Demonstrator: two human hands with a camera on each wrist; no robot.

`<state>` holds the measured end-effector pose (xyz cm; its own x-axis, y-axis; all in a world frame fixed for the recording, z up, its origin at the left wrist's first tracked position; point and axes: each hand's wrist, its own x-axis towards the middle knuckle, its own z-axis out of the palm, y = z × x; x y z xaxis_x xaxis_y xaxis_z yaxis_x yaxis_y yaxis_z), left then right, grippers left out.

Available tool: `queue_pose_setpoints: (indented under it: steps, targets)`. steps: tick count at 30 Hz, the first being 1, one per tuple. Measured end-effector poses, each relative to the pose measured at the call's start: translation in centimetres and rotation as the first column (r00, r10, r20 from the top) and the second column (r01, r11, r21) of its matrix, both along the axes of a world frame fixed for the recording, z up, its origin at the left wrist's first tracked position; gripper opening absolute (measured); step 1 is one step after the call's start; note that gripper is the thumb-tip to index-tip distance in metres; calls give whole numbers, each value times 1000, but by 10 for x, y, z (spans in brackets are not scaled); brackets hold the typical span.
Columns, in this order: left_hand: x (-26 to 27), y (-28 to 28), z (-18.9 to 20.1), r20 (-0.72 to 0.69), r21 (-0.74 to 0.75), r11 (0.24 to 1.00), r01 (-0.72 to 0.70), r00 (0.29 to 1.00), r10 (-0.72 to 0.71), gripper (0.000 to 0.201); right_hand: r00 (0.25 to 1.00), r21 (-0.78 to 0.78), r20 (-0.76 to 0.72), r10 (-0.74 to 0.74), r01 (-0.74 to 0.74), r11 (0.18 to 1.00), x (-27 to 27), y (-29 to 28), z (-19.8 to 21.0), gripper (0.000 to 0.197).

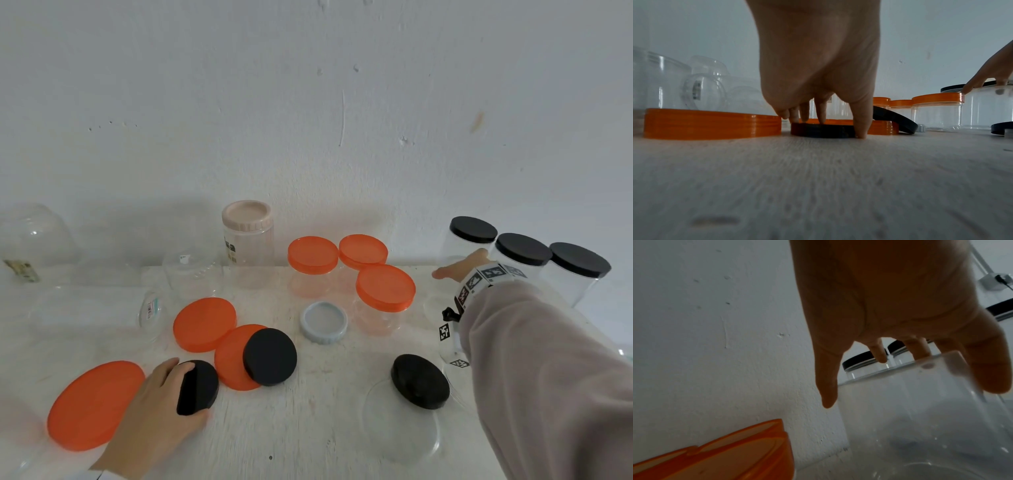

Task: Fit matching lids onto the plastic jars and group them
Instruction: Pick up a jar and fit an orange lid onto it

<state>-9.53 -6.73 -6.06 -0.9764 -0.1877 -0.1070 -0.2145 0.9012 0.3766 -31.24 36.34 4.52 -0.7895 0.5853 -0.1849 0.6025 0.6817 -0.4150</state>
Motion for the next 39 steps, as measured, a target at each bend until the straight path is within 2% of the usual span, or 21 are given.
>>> queue_pose_setpoints:
  steps: [4, 9, 13, 17, 20, 23, 26, 29, 34, 39]
  targets:
    - [0, 2, 4, -8, 40, 999, 21, 1000, -21, 79, 998, 82, -35, 52, -49, 995, 16, -8, 19, 100]
    - [0, 12, 11, -109, 67, 995, 69, 992, -61, 73, 979, 96, -121, 163, -152, 984, 50, -16, 47, 96]
    - [-1, 47, 20, -186, 100, 974, 205, 965, -184, 67, 952, 37, -193, 236, -233, 972, 73, -12, 54, 99]
    - [-8, 107, 29, -215, 170, 913, 372, 918, -334, 66, 929, -66, -272, 250, -277, 959, 88, -5, 48, 103]
    - [-11, 155, 31, -171, 188, 860, 475, 878, -447, 71, 914, -118, -333, 233, -285, 951, 98, -1, 43, 102]
    - [-13, 195, 27, -33, 149, 831, 535, 843, -537, 82, 895, -143, -386, 224, -298, 944, 108, 2, 40, 101]
    - [-14, 220, 23, 150, 87, 823, 561, 809, -568, 95, 874, -173, -435, 214, -315, 933, 118, 3, 38, 101]
    - [-13, 233, 22, 253, 33, 824, 566, 793, -555, 104, 859, -234, -464, 216, -354, 905, 127, 4, 36, 101]
    - [-9, 240, 24, 210, -140, 804, 578, 810, -547, 104, 855, -372, -477, 204, -407, 834, 140, -2, 28, 94]
    - [-3, 235, 25, 134, -109, 828, 550, 833, -536, 96, 849, -509, -483, 216, -473, 719, 150, -12, 25, 90]
